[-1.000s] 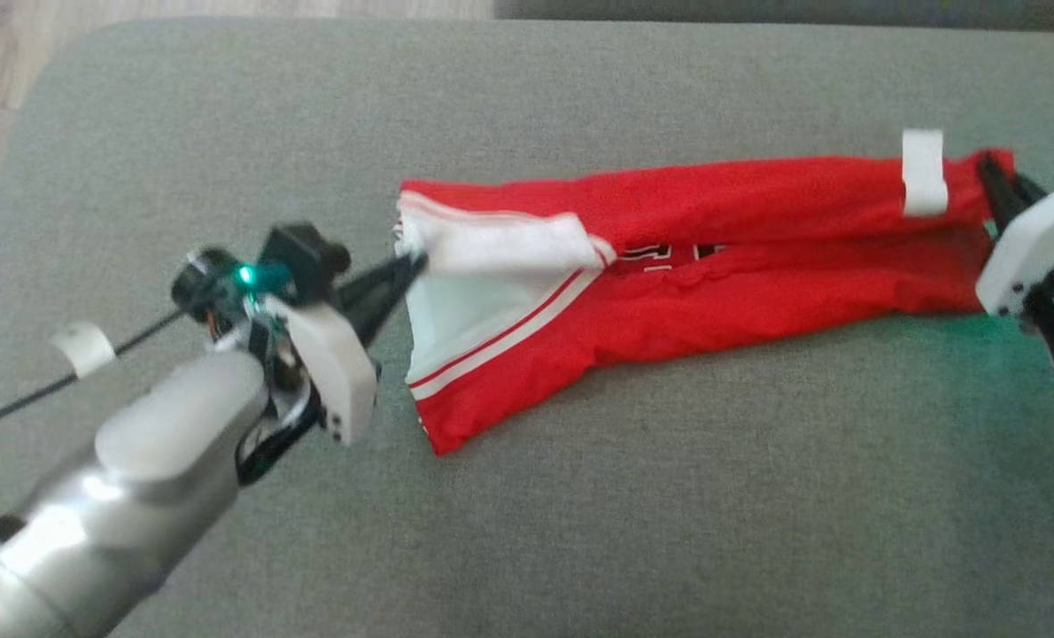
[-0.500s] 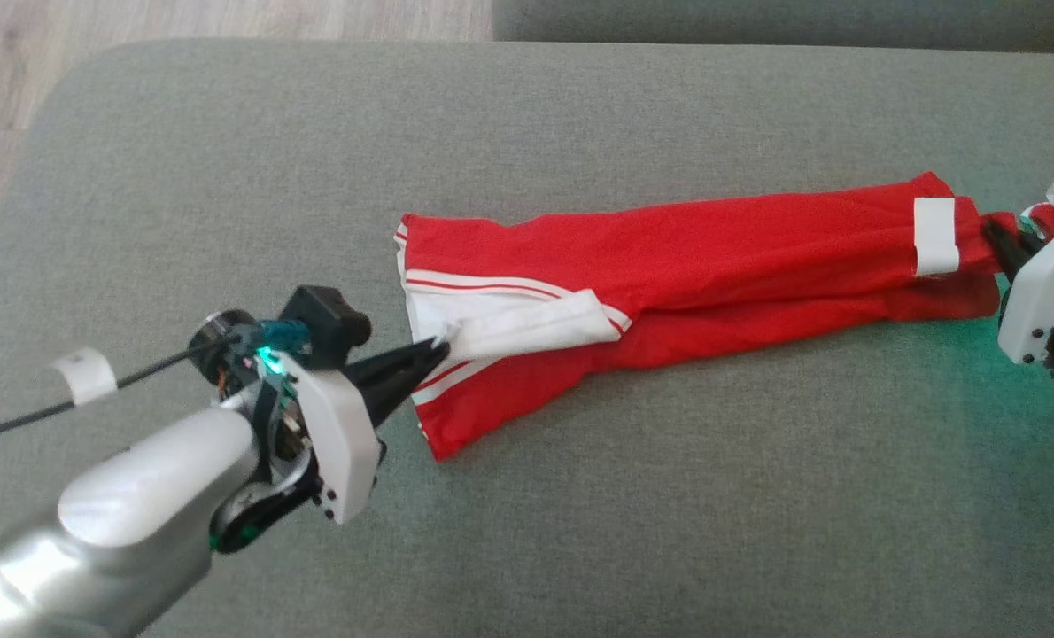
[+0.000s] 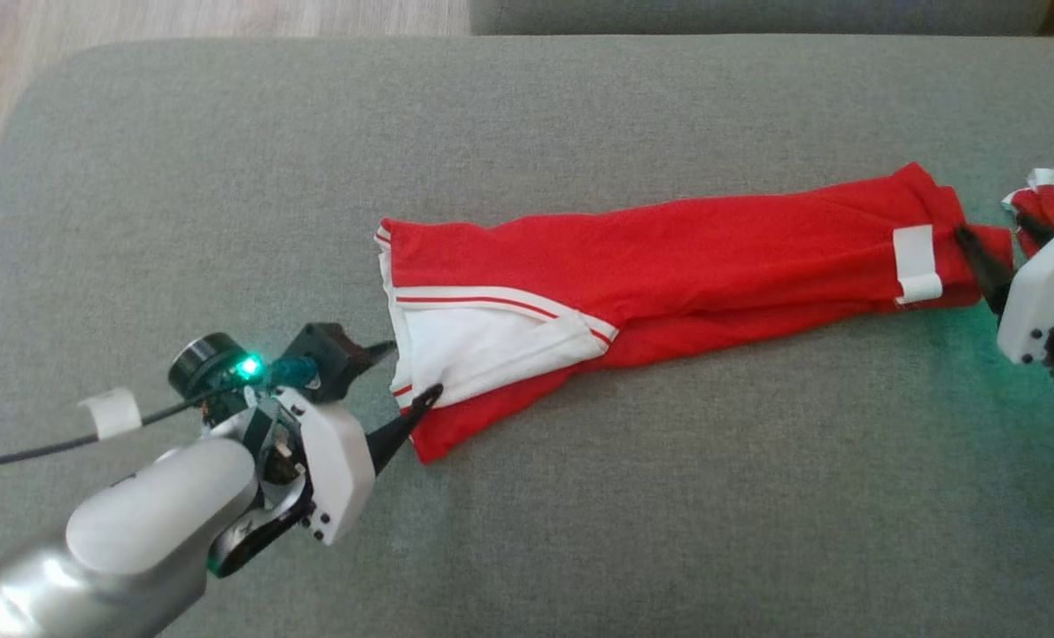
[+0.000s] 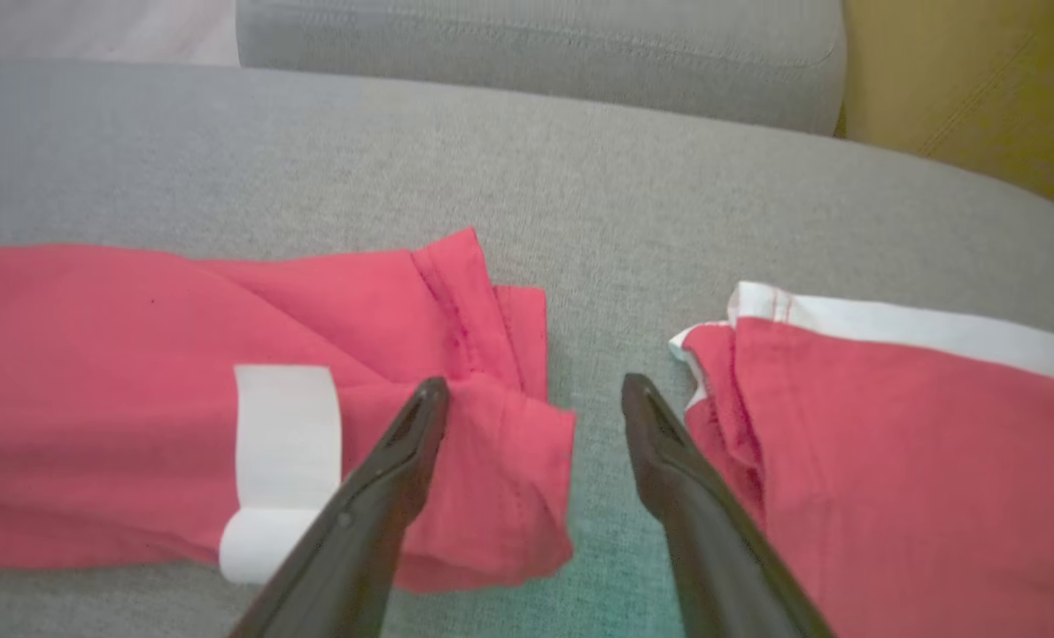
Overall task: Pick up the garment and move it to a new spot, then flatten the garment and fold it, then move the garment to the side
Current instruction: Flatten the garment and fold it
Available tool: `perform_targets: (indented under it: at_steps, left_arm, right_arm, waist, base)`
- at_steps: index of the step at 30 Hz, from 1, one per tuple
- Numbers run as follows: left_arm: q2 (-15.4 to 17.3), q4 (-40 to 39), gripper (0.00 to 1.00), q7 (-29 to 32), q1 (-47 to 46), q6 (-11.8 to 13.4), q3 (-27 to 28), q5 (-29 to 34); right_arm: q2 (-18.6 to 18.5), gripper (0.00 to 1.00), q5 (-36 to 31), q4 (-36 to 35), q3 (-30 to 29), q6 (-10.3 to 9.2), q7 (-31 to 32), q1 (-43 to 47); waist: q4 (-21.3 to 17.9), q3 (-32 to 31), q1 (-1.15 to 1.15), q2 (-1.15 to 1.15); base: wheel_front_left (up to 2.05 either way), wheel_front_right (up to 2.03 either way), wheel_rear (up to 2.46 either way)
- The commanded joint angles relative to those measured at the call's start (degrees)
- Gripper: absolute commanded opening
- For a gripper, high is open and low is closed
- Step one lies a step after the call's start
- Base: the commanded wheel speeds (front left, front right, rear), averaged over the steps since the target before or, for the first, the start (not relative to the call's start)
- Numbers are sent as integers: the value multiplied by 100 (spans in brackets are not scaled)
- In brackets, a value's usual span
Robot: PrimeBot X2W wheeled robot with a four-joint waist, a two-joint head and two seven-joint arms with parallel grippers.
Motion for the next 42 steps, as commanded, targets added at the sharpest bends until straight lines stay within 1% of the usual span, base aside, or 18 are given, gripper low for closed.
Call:
perform_targets:
  at_steps: [1, 3, 5, 7, 11, 14, 15, 16, 17, 18, 21, 25, 28, 29, 32, 35, 39, 42]
  left_arm:
    - [150, -32, 100, -162, -157, 92, 263, 28]
    - [76, 30, 100, -383, -134, 278, 437, -40]
    - [10, 110, 100, -735, -151, 550, 661, -15]
    - [-104, 177, 100, -1257, -139, 895, 966, -2]
    - [-452, 247, 100, -2379, 80, 1533, 1774, -295]
    - [-681, 224, 100, -2652, 346, 1917, 2411, -360]
    - [-733, 187, 100, -2670, 442, 2028, 2608, -250]
    - [-848, 63, 100, -2674, 569, 2149, 2958, -132]
    - [-1001, -84, 100, -2676, 769, 2223, 3349, -51]
    - [-1127, -213, 100, -2678, 999, 2234, 3662, 96]
    - [-1419, -460, 100, -2679, 1673, 2180, 4283, 735]
    - [-1947, -614, 100, -2680, 2514, 1913, 5035, 1332]
    - [-2308, -619, 100, -2680, 3017, 1644, 5534, 1742]
    - [-2308, -619, 100, -2680, 3017, 1644, 5534, 1742]
    - [-2640, -536, 100, -2681, 3348, 1336, 5929, 2028]
    - [-2891, -450, 100, -2681, 3469, 1028, 6213, 2279]
    - [-3089, -315, 100, -2681, 3445, 706, 6422, 2572]
    - [-3184, -208, 100, -2681, 3341, 515, 6459, 2752]
  right_arm:
    - [-118, 100, 60, -180, -63, -4, -167, -120]
    - [-121, 100, 45, -296, -177, -4, -471, -199]
    - [-64, 100, -94, -401, -316, -4, -953, -295]
    - [96, 100, -178, -476, -478, -4, -1384, -319]
    - [525, 100, -453, -582, -851, -4, -2179, -254]
    - [945, 100, -712, -686, -1272, -4, -2545, -90]
    - [1088, 100, -818, -746, -1454, -4, -2609, -3]
    - [1237, 100, -926, -824, -1671, -4, -2654, 108]
    - [1390, 100, -1060, -931, -1869, -4, -2680, 238]
    - [1544, 100, -1220, -1059, -2054, -4, -2695, 392]
    - [2023, 100, -1794, -1619, -2636, -4, -2708, 952]
    - [2724, 100, -2478, -2337, -3248, -4, -2710, 1864]
    - [3022, 100, -2760, -2643, -3504, -4, -2711, 2410]
    - [3022, 100, -2760, -2643, -3504, -4, -2711, 2410]
    - [3135, 100, -2964, -2801, -3555, -4, -2711, 2754]
    - [3173, 100, -3035, -2891, -3564, -4, -2711, 2889]
    - [3186, 100, -3070, -2933, -3621, -4, -2711, 2811]
    - [3188, 100, -3194, -2814, -3808, -4, -2571, 2624]
  waist:
    - [-18, -48, -1, 0]
    - [-32, -90, -1, 0]
    - [-56, -146, -1, 0]
    - [-73, -210, -1, 0]
    - [-87, -357, -1, 0]
    - [-84, -468, -1, 0]
    - [-82, -495, -1, 0]
    - [-75, -521, -1, 0]
    - [-75, -536, -1, 0]
    - [-78, -557, -1, 0]
    - [-99, -599, -1, 0]
    - [-120, -632, -1, 0]
    - [-151, -641, -1, 0]
    - [-151, -641, -1, 0]
    - [-175, -614, -1, 0]
    - [-184, -564, -1, 0]
    - [-182, -464, -1, 0]
    - [-140, -346, -1, 0]
  base:
    - [0, 0, 0]
    - [0, 0, 0]
    - [0, 0, 0]
    - [0, 0, 0]
    - [0, 0, 0]
    - [0, 0, 0]
    - [0, 0, 0]
    - [0, 0, 0]
    - [0, 0, 0]
    - [0, 0, 0]
    - [0, 0, 0]
    - [0, 0, 0]
    - [0, 0, 0]
    - [0, 0, 0]
    - [0, 0, 0]
    - [0, 0, 0]
    - [0, 0, 0]
    - [0, 0, 0]
